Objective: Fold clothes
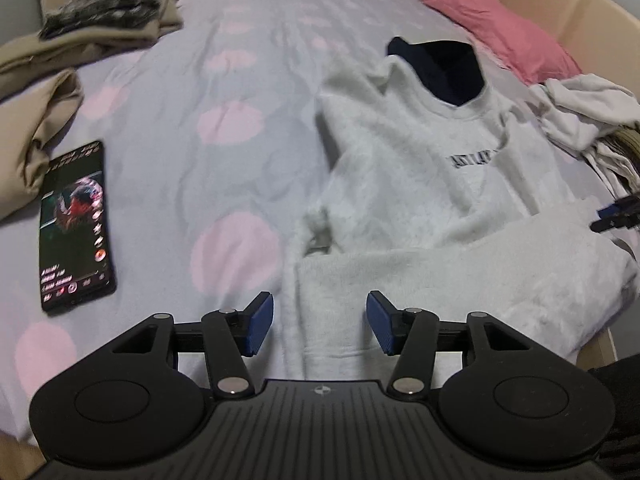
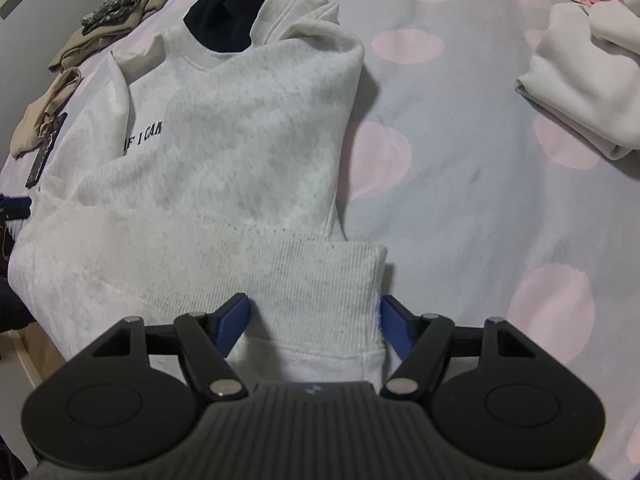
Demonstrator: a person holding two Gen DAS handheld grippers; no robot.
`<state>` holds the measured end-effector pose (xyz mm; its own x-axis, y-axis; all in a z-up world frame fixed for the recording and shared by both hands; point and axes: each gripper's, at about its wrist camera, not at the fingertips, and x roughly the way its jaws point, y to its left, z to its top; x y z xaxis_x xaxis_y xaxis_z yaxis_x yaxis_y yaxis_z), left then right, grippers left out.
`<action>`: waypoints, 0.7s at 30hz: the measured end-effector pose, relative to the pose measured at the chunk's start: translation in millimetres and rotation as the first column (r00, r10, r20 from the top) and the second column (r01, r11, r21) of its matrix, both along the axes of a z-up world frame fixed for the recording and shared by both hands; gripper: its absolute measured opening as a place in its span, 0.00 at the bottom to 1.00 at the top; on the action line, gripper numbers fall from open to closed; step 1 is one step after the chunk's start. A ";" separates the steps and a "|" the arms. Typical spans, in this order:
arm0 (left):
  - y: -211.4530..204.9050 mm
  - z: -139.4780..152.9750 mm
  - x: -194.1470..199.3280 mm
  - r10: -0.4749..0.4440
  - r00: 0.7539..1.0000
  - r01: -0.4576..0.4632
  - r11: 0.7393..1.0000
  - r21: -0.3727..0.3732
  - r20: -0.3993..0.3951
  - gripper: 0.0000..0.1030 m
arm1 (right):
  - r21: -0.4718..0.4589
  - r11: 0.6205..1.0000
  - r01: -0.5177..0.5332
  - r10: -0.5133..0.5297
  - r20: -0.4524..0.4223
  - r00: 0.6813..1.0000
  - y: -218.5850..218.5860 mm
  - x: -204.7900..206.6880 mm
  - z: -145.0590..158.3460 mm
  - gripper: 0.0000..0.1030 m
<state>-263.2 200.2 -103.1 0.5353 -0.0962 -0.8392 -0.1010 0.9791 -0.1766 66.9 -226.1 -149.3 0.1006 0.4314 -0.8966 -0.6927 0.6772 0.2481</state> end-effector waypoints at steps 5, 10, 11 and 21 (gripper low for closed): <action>-5.3 -11.8 0.3 -0.029 0.999 0.028 0.999 -0.036 -0.042 0.36 | -0.010 1.000 -0.012 0.012 0.010 1.000 1.6 -1.9 -1.0 0.72; -2.2 -3.7 -4.2 -0.008 1.000 0.008 1.000 -0.001 -0.023 0.04 | -0.021 0.998 -0.066 0.066 0.034 0.997 4.9 -3.4 4.4 0.36; -2.3 1.0 -4.9 -0.004 1.000 0.005 1.000 0.010 -0.008 0.04 | -0.025 0.997 -0.066 0.067 0.037 0.997 4.9 -2.4 6.6 0.32; -1.4 39.4 -16.2 0.037 0.993 -0.040 0.999 0.021 0.114 0.04 | 0.098 0.994 -0.058 0.048 0.104 0.993 -13.3 -7.7 68.3 0.17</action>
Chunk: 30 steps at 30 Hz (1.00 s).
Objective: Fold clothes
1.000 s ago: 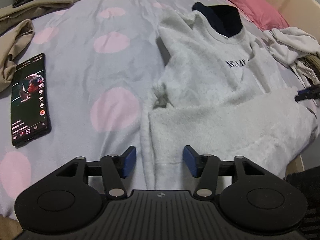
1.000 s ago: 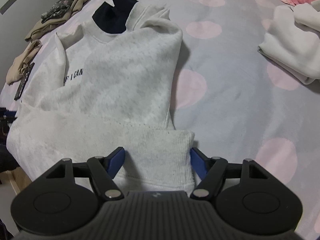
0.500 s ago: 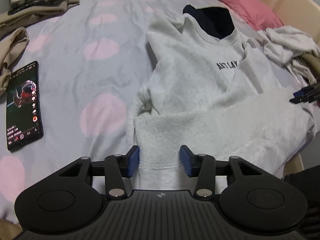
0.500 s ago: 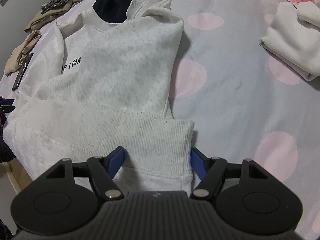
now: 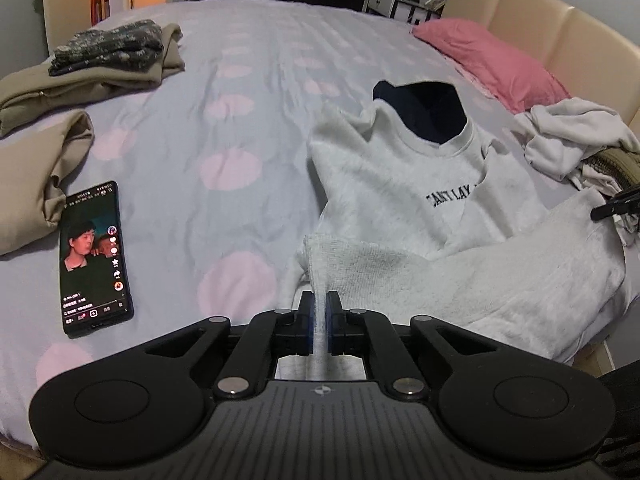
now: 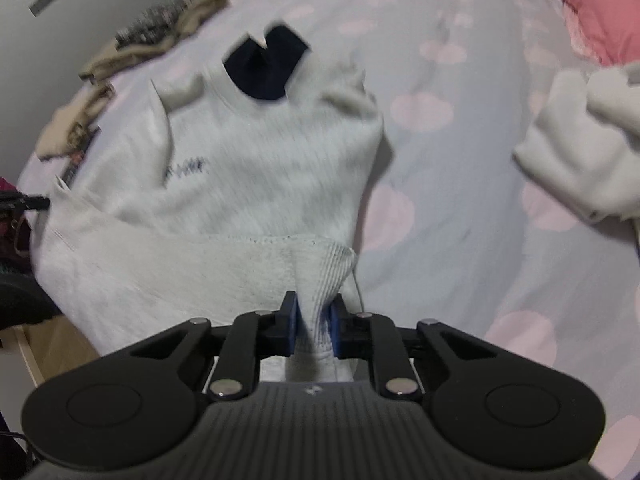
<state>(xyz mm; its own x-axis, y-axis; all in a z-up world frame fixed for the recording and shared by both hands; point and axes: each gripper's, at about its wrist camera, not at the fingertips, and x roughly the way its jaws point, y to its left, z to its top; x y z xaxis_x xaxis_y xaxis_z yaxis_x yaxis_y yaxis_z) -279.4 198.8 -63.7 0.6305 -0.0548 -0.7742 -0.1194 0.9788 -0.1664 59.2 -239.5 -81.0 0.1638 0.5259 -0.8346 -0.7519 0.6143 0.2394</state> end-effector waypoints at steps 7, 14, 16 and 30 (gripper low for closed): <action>14.1 24.1 17.7 0.025 0.997 -0.026 1.000 0.015 0.072 0.04 | 0.093 0.994 0.060 -0.067 0.078 0.995 -7.9 3.0 30.7 0.17; 32.9 25.9 80.7 0.111 0.988 -0.113 0.993 0.012 0.109 0.04 | 0.094 0.980 0.175 -0.190 0.186 0.964 22.2 33.8 41.7 0.17; 35.4 14.0 103.3 0.134 0.988 -0.137 0.990 0.036 0.082 0.04 | 0.078 0.978 0.195 -0.208 0.216 0.954 37.0 44.2 38.0 0.17; -16.6 -36.5 136.2 0.124 0.988 -0.067 0.886 0.459 -0.095 0.26 | -0.257 0.944 0.210 -0.138 0.269 0.953 99.6 57.4 -40.2 0.47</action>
